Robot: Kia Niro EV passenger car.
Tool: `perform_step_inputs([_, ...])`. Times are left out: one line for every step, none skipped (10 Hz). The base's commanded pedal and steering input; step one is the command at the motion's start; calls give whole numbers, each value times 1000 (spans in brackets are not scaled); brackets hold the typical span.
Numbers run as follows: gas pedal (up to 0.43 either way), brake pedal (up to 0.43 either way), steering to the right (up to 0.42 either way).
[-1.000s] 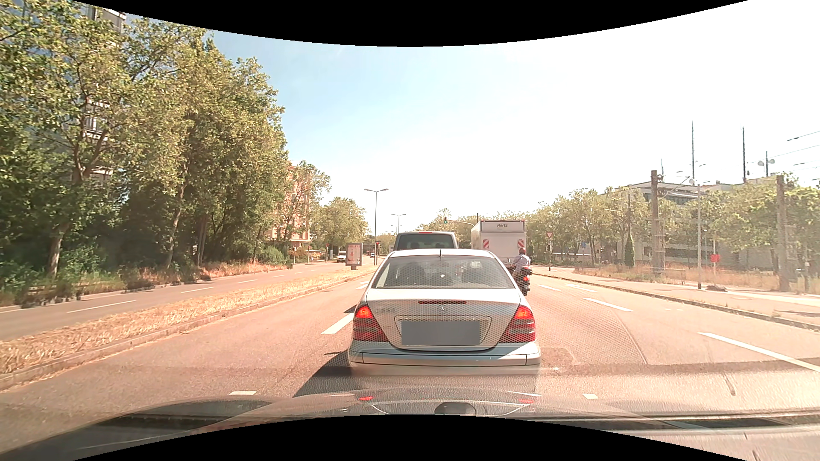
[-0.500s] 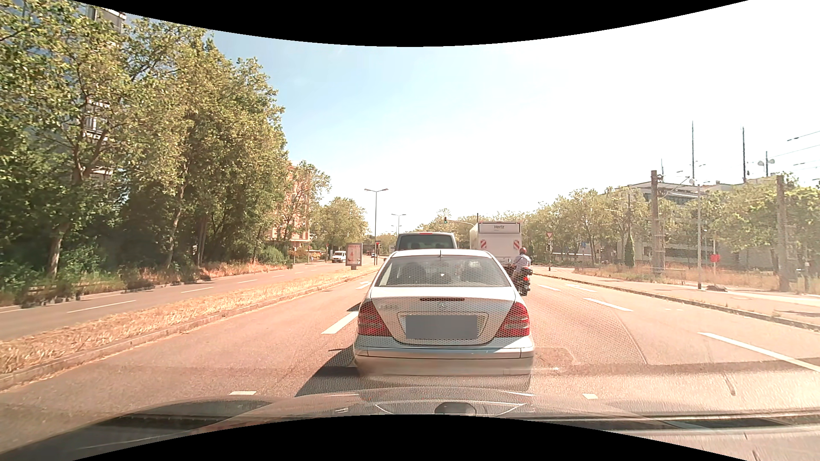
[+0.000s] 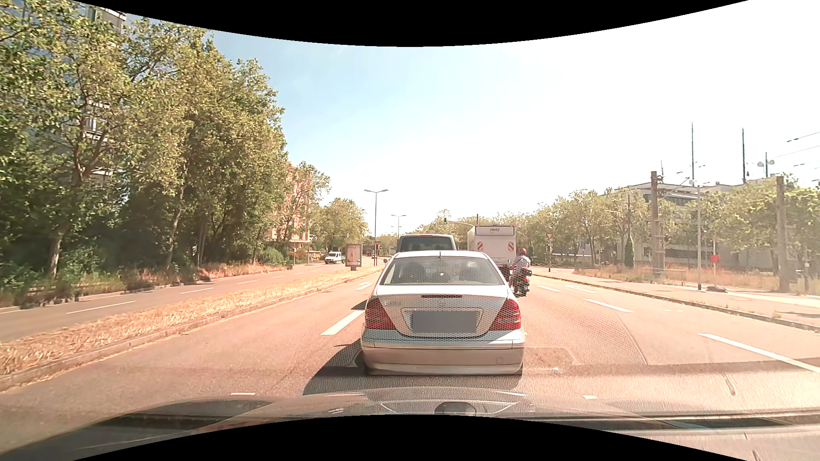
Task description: Follow the waypoints while adhering to traffic rules and regulations
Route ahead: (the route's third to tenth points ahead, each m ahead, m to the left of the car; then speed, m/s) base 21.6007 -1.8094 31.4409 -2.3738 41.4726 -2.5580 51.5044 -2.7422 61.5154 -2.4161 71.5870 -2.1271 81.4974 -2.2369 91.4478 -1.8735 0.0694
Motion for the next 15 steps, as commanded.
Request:
perform_step_inputs([0, 0, 88])
perform_step_inputs([0, 0, 87])
perform_step_inputs([0, 0, 87])
perform_step_inputs([0, 0, 87])
perform_step_inputs([0, 0, 87])
perform_step_inputs([39, 0, 84])
perform_step_inputs([67, 0, 76])
perform_step_inputs([87, 0, 71])
perform_step_inputs([130, 0, 67])
perform_step_inputs([150, 0, 65])
perform_step_inputs([169, 0, 62])
perform_step_inputs([189, 0, 57])
perform_step_inputs([220, 0, 48])
perform_step_inputs([228, 0, 40])
perform_step_inputs([240, 0, 29])
